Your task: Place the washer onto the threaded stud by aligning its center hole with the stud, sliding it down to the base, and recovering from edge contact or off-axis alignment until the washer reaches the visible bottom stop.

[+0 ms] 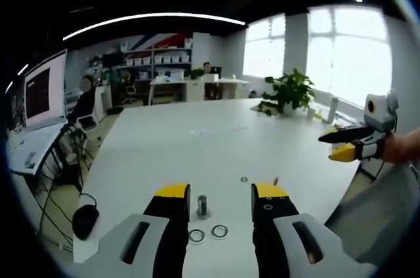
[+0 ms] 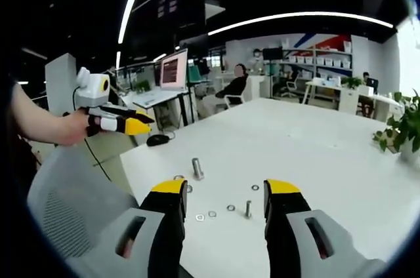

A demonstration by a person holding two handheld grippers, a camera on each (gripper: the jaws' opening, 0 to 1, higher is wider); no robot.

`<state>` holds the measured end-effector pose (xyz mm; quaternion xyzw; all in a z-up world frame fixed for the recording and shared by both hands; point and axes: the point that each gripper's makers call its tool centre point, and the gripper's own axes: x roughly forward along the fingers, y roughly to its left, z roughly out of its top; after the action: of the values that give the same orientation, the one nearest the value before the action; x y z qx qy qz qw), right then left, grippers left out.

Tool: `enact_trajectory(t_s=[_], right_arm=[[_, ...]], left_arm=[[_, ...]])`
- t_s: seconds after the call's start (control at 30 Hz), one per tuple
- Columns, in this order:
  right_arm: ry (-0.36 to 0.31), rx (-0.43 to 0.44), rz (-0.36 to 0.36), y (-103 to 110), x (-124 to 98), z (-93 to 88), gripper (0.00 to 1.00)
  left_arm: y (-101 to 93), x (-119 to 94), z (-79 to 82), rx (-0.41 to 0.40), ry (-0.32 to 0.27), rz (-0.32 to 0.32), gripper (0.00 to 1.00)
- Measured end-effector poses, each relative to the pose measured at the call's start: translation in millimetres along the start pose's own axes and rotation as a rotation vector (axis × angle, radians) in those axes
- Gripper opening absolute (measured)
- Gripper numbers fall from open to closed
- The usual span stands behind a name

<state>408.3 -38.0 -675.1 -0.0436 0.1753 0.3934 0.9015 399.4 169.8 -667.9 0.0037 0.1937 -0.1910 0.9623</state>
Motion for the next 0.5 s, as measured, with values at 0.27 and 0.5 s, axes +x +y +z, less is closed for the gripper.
enact_trajectory(t_s=[0.27, 0.5], right_arm=[[0.012, -0.006, -0.002, -0.1, 1.0, -2.3, 0.50], [0.012, 0.014, -0.020, -6.6, 0.4, -3.1, 0.50]], left_arm=[[-2.4, 4.6, -7.6, 0.019, 0.037, -0.009, 0.35], [-2.5, 9.4, -20.3, 0.003, 0.094, -0.021, 0.35]])
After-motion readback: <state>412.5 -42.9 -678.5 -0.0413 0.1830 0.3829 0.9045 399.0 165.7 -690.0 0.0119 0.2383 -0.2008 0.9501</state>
